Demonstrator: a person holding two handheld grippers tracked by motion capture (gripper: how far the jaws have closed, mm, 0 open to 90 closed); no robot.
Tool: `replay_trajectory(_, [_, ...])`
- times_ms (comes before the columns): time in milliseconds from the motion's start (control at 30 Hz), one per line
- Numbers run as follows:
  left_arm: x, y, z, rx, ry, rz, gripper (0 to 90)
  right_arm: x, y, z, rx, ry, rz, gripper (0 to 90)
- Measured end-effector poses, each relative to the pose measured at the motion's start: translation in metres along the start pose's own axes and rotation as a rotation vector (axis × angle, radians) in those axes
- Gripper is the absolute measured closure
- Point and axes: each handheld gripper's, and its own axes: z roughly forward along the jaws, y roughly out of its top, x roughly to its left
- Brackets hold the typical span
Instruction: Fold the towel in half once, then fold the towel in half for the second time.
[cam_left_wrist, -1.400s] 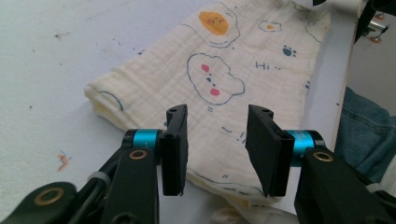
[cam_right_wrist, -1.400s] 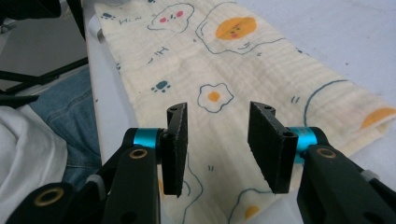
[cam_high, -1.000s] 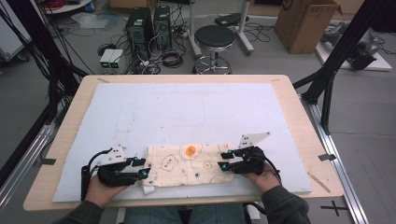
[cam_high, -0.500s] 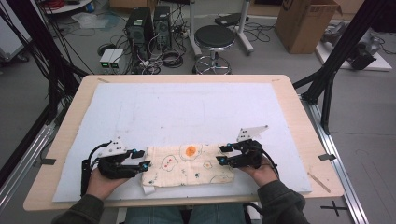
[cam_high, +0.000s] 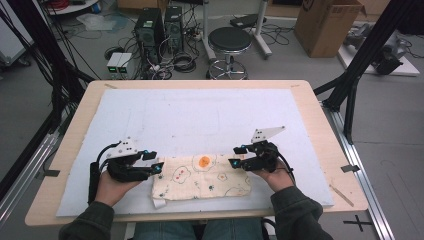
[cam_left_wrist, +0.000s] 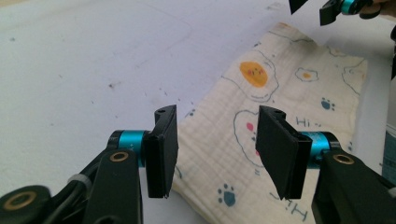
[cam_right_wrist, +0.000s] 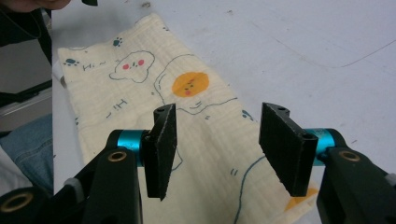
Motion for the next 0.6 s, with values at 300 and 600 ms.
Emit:
replay_trajectory(300, [0.007,0.01,0.007,0.006,0.014,-0.002,48.5,-0.011,0.007,-0.001,0.005,-0.029,0.01,45.8])
replay_trajectory(600, [0.009,0.008,0.012,0.03,0.034,0.011,47.5,-0.016,0.01,0.004,0.022,-0.047,0.015,46.0])
